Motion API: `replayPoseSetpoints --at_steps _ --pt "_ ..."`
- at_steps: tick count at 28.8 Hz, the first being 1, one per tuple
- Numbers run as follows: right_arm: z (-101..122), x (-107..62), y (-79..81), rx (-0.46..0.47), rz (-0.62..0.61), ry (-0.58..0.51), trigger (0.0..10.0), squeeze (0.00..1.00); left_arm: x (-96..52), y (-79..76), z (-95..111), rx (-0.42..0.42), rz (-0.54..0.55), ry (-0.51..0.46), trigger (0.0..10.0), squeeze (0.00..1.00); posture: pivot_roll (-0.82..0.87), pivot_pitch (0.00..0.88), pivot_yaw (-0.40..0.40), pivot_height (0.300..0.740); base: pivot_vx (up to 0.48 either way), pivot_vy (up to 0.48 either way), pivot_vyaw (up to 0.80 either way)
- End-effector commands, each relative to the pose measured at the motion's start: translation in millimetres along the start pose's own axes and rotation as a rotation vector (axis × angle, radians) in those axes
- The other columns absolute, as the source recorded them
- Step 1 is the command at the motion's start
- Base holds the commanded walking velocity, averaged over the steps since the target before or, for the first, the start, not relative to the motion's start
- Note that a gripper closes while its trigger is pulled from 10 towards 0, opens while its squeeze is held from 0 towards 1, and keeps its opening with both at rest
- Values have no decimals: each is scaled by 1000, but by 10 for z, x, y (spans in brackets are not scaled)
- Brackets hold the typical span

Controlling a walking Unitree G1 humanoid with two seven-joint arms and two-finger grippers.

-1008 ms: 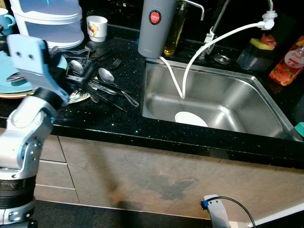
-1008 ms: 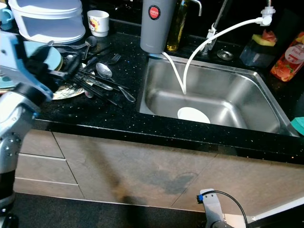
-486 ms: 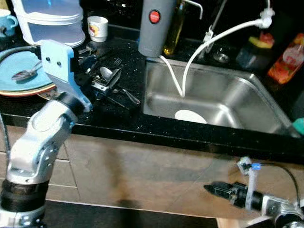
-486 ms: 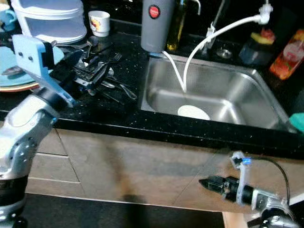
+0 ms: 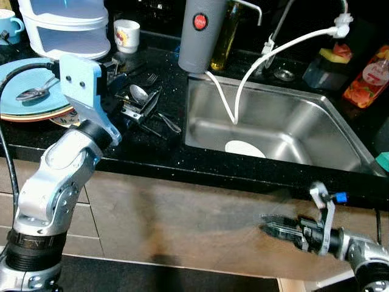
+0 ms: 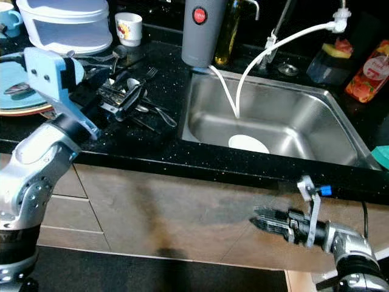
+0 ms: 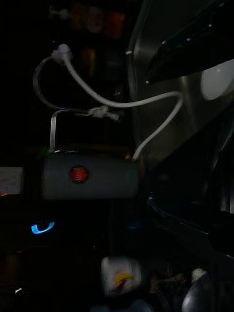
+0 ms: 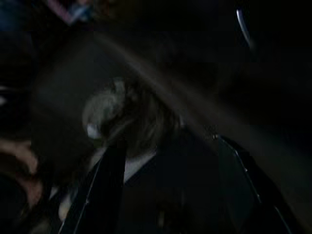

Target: Kitchen organization

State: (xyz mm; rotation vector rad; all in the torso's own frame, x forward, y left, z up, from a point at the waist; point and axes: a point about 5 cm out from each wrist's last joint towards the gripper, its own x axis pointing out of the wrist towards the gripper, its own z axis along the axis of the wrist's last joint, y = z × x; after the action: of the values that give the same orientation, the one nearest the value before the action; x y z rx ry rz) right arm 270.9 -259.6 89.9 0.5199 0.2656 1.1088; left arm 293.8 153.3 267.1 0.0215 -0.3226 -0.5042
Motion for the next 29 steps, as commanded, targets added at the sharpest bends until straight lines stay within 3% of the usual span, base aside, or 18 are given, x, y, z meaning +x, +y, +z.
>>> replayPoseSetpoints --at_steps 1,4,9,13,16,19,29 --pt "429 152 -41 -77 -26 -219 10000 0 6 -38 -96 -19 3 29 10000 0 149 8 -121 740 0 0 0" --pt "779 320 -5 -104 15 -399 10000 0 3 -60 -124 -22 3 37 10000 0 152 9 -120 740 0 0 446" --pt "938 539 121 -208 82 -405 10000 0 -3 -75 -139 -22 3 43 10000 0 158 7 -125 740 0 0 761" --pt "1035 683 265 -237 156 -432 10000 0 -11 -75 -137 -15 5 44 10000 0 163 8 -126 740 0 0 759" --pt "1062 748 327 -245 183 -435 10000 0 -16 -69 -138 -14 8 44 10000 0 162 10 -125 740 0 0 756" --pt "1042 862 279 -236 87 -387 10000 0 -26 -100 -186 -34 -4 51 10000 0 157 13 -124 740 0 0 237" --pt "961 892 404 -248 116 -357 10000 0 -94 -213 -318 -99 -78 72 10000 0 150 17 -123 740 0 0 0"
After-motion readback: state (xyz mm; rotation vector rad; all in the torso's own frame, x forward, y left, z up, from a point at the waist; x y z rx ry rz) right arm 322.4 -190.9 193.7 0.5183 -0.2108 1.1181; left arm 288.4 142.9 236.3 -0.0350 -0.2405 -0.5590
